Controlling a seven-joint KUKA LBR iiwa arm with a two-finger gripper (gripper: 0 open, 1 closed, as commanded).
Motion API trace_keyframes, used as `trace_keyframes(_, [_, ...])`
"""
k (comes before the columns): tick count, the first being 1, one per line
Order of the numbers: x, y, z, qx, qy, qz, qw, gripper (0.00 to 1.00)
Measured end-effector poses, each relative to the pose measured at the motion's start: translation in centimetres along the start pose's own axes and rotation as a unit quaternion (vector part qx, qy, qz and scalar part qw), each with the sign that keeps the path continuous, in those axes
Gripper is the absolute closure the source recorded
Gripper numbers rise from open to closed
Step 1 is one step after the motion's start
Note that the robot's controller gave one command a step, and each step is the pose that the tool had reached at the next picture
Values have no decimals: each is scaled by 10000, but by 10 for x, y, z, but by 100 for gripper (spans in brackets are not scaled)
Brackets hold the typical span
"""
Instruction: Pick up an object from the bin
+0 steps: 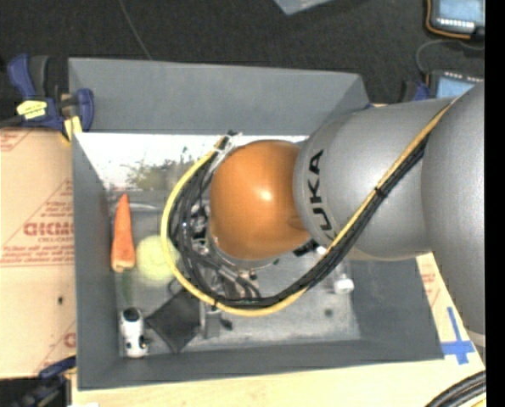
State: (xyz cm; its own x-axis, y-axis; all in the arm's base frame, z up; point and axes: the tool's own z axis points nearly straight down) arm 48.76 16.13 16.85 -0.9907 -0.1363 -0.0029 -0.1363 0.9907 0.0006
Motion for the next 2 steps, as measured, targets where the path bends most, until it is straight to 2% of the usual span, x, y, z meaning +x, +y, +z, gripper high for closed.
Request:
trace_keyframes(1, [14,-5,40,-5,-6,-1137,9935,0])
trace_keyframes(2, [12,0,51,0,-14,-1898,9818,0])
